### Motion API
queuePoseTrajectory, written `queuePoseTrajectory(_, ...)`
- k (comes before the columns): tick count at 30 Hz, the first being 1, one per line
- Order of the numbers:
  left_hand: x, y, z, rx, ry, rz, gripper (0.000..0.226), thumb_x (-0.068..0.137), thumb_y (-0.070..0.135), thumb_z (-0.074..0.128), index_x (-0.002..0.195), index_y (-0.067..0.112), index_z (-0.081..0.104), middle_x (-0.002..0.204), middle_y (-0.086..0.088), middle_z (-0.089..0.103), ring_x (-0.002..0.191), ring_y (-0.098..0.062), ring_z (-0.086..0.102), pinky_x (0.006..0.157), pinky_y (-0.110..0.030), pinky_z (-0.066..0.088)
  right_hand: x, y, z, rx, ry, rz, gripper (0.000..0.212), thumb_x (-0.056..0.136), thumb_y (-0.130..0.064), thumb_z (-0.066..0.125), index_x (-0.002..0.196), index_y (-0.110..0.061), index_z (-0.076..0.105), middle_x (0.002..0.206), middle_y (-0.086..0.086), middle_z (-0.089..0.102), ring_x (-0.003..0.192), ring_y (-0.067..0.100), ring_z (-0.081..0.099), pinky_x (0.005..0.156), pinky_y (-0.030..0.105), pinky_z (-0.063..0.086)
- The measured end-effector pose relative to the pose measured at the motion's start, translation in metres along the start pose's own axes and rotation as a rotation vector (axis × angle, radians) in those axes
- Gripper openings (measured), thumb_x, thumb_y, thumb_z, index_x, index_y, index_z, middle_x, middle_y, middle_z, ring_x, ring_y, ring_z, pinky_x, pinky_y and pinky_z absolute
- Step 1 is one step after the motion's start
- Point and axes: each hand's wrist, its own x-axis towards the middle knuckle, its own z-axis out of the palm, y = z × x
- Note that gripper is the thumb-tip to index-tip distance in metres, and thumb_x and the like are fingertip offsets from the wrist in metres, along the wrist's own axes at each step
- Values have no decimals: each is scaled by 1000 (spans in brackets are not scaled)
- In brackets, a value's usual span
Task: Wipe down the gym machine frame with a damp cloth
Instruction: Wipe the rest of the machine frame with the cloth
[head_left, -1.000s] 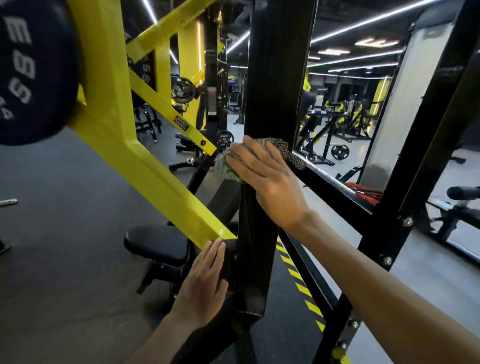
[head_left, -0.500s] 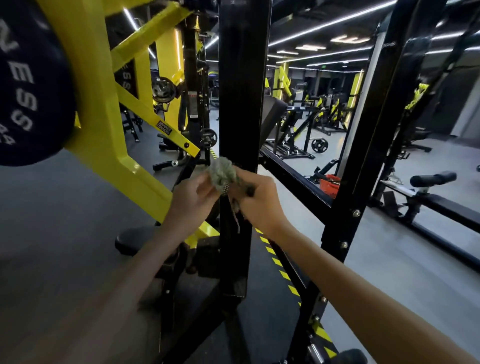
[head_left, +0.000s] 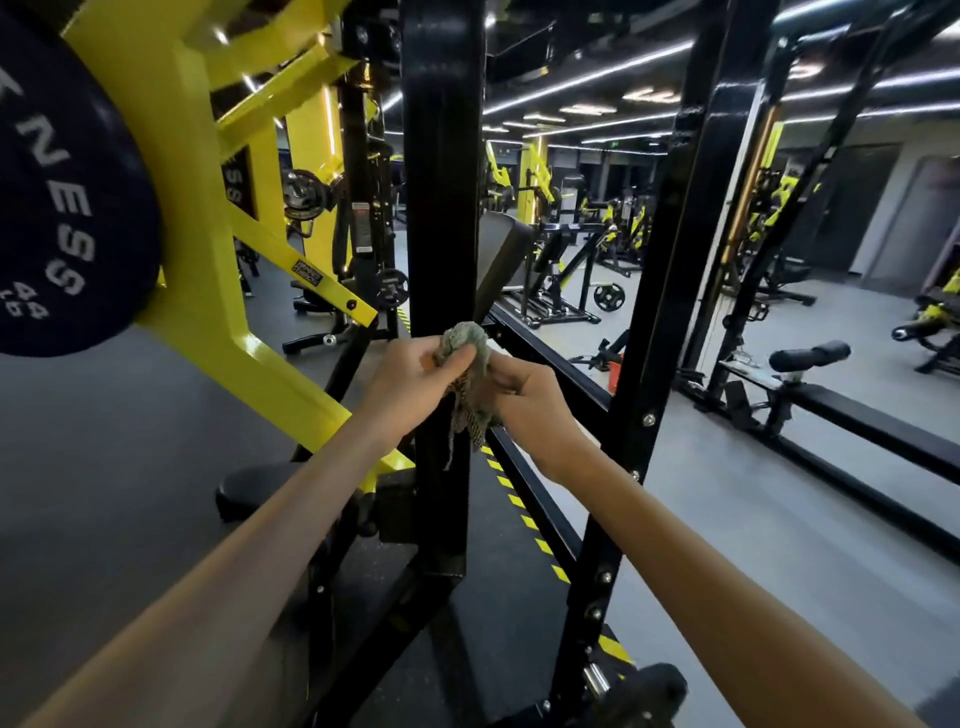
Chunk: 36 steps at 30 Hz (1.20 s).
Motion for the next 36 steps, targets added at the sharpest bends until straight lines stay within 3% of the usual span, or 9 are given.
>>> queuePoseTrajectory(3, -2, 6, -1, 31, -108, -15, 11, 95, 39, 63, 94, 33, 73, 96, -1, 76, 98, -20, 70, 94, -49, 54, -16, -5, -15, 28, 50, 28, 41, 92, 16, 51, 127, -3, 63, 117, 12, 70, 100, 8, 69, 89, 29, 56)
queuePoseTrajectory(6, -5, 8, 3, 30, -230, -19, 17, 98, 24, 59, 109, 26, 71, 98, 4, 75, 96, -9, 69, 84, -28, 58, -31, -3, -27, 32, 129, 67, 36, 90, 17, 54, 118, -1, 68, 113, 15, 71, 98, 12, 70, 87, 32, 58)
queuePoseTrajectory(8, -9, 11, 7, -3, -289, -33, 20, 99, 18, 57, 114, 23, 69, 101, 6, 74, 96, -3, 67, 73, -16, 54, -43, -6, -34, 46, 182, 79, 29, 87, 15, 61, 109, -1, 71, 106, 17, 73, 86, 7, 71, 78, 24, 59)
queuePoseTrajectory(13, -9, 21, 19, -109, -415, -9, 24, 99, 9, 53, 100, 28, 68, 90, 11, 76, 88, 1, 70, 68, -14, 54, -63, -16, -57, 162, 189, 125, 16, 82, 7, 70, 92, -5, 72, 78, 1, 76, 69, 8, 71, 64, 18, 56)
queuePoseTrajectory(23, -3, 43, 48, -89, -553, 119, 28, 96, 3, 57, 107, 27, 66, 85, 22, 74, 89, 4, 70, 74, -10, 52, -94, -34, -113, 259, 310, 237, 15, 88, 5, 62, 92, -5, 72, 81, 7, 74, 71, 13, 70, 63, 21, 56)
queuePoseTrajectory(28, 3, 64, 86, -132, -600, 123, 28, 99, 8, 56, 120, 27, 64, 103, 3, 76, 100, -10, 71, 87, -26, 57, -105, -37, -155, 206, 378, 194, 12, 92, 1, 60, 94, -5, 71, 79, 3, 71, 72, 13, 65, 60, 23, 52)
queuePoseTrajectory(30, 2, 72, 109, -177, -628, 99, 28, 100, 9, 57, 120, 28, 58, 103, -3, 76, 97, -20, 72, 84, -31, 59, -111, -34, -175, 171, 405, 172, 14, 95, 0, 58, 89, -6, 69, 75, -2, 66, 74, 16, 58, 61, 26, 45)
queuePoseTrajectory(33, 2, 87, 151, -148, -659, 117, 26, 95, 8, 63, 111, 27, 59, 105, -5, 74, 96, -26, 71, 83, -37, 60, -116, -28, -208, 79, 437, 145, 24, 96, 5, 53, 82, -10, 66, 78, 3, 64, 80, 24, 54, 69, 33, 41)
queuePoseTrajectory(36, 7, 107, 201, -37, -600, 201, 21, 89, 16, 73, 97, 35, 68, 104, 3, 73, 96, -17, 71, 86, -37, 59, -118, -29, -244, 47, 410, 123, 21, 95, 9, 51, 88, -4, 65, 84, 17, 64, 78, 30, 58, 67, 40, 48)
